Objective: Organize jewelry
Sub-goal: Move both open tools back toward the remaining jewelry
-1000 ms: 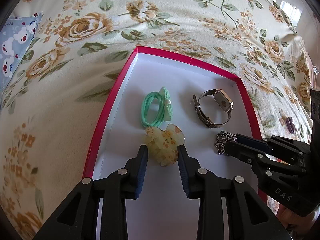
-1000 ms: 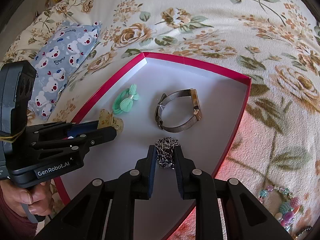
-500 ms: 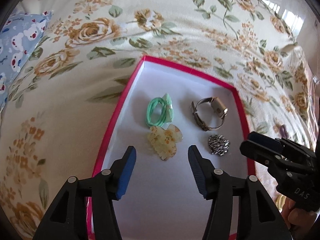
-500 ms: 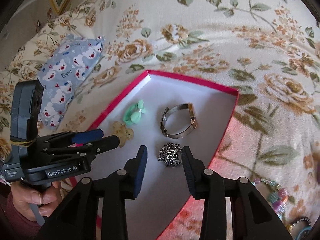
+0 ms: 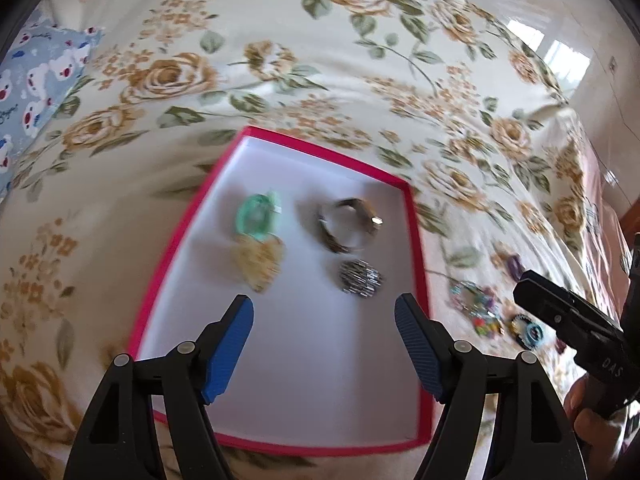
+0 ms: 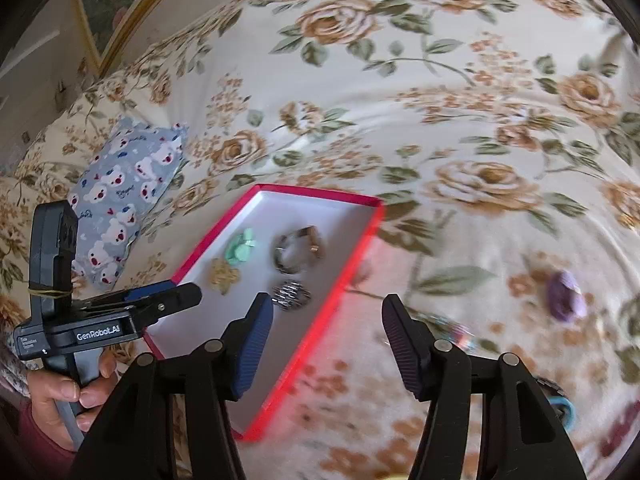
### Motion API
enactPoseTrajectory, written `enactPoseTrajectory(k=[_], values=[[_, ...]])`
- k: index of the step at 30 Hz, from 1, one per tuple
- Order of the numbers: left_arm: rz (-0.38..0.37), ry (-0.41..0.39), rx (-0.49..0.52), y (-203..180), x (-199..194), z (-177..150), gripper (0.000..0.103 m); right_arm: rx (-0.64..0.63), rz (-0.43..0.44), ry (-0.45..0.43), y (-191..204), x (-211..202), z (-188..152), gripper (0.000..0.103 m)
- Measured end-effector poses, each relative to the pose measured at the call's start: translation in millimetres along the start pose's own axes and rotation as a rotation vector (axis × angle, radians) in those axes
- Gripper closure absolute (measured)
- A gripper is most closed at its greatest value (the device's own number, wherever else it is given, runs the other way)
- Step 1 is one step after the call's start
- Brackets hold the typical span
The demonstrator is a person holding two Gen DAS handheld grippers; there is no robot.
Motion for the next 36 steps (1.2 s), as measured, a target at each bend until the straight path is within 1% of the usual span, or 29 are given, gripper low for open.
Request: enactPoseTrajectory(k=[9,12,21,29,36], values=[[-0.076,0.023,0.044,-38,-4,-5,0.029,0.045,-0.096,-0.033,-46,-48,-8,0.043],[-0.098,0.033,0.061,-51,-1,-7,0.029,0.055,-0.127,-0.042,-58,-62,-11,0.041],[-0.156,0.064,0.140,-91,15,-14,0.029,0.100,-0.205,-0.050,-91,-97,-29,0.040],[-0.175,0.096,0.205,-116,31,-21,0.029,0.151,-0.261,-0.048,-118,-116,-43,0.040],[-0.182,0.122,0.231,-131,50,-25,0.029,0.173,-0.294,-0.058,-137,-124,-45,0.040]])
Point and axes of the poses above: each gripper's, at about its wrist camera, not at the fingertips, and x roughly the way its jaws point, y to its left, z to its top, the point moved 2 cm from there along x, roughly the way its jaws point, and after that the axes turned 15 degrees about -y, right-handed, at the moved point
